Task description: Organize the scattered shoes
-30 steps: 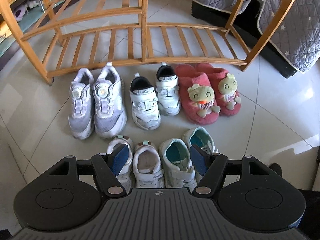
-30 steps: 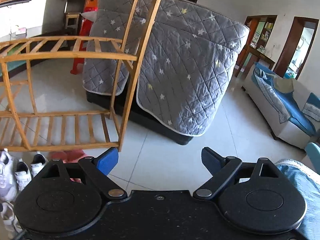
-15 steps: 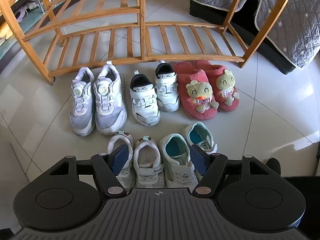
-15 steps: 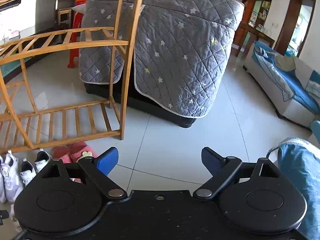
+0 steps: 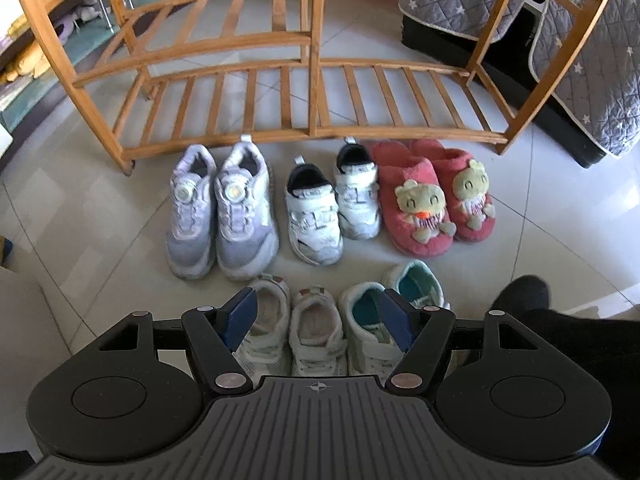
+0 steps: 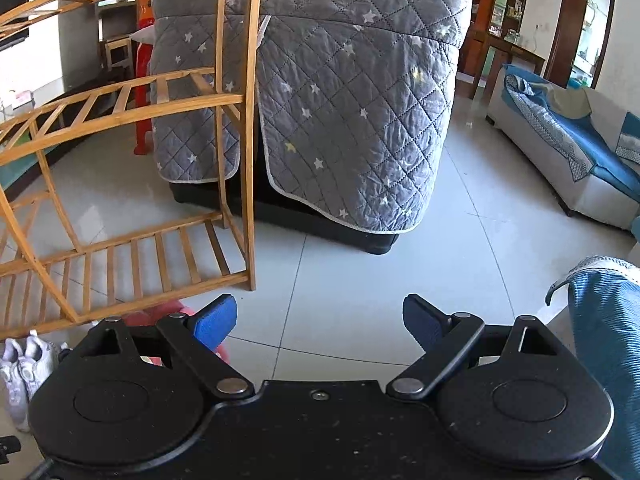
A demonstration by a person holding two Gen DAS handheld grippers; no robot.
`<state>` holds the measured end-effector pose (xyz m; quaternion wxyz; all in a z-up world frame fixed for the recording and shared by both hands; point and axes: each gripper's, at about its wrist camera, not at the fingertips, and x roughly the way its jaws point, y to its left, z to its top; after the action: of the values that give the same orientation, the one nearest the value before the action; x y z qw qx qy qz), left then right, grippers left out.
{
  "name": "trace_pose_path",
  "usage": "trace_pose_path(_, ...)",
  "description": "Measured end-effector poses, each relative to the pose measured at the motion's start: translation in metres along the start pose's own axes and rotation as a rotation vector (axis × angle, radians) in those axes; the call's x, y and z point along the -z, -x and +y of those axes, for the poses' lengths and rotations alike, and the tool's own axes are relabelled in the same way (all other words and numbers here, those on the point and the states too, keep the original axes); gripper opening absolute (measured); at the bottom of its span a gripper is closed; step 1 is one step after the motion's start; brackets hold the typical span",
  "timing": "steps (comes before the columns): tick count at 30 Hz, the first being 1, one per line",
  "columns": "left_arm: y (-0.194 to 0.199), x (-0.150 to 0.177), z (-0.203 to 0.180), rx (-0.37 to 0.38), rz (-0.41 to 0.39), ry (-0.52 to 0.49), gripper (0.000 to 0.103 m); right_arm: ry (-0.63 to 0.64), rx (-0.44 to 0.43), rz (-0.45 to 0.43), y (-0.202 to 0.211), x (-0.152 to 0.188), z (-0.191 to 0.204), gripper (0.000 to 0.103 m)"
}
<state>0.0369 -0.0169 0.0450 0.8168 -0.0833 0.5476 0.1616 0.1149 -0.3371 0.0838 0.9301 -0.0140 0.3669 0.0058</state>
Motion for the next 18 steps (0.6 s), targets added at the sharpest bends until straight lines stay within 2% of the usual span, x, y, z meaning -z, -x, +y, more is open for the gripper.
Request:
trace_pose_path(7,-0.003,-0.001,0.011,-0.02,0.005,0.033,0.069,-0.008,-0.002,-0.007,0.002,-0.001,0.0,0.092)
trace_pose_path(18,-0.004,0.009,0.014,0.0,0.011,0.037,0.069,-0.011,-0.014,-0.004,0.002,-0.002,0.014,0.092)
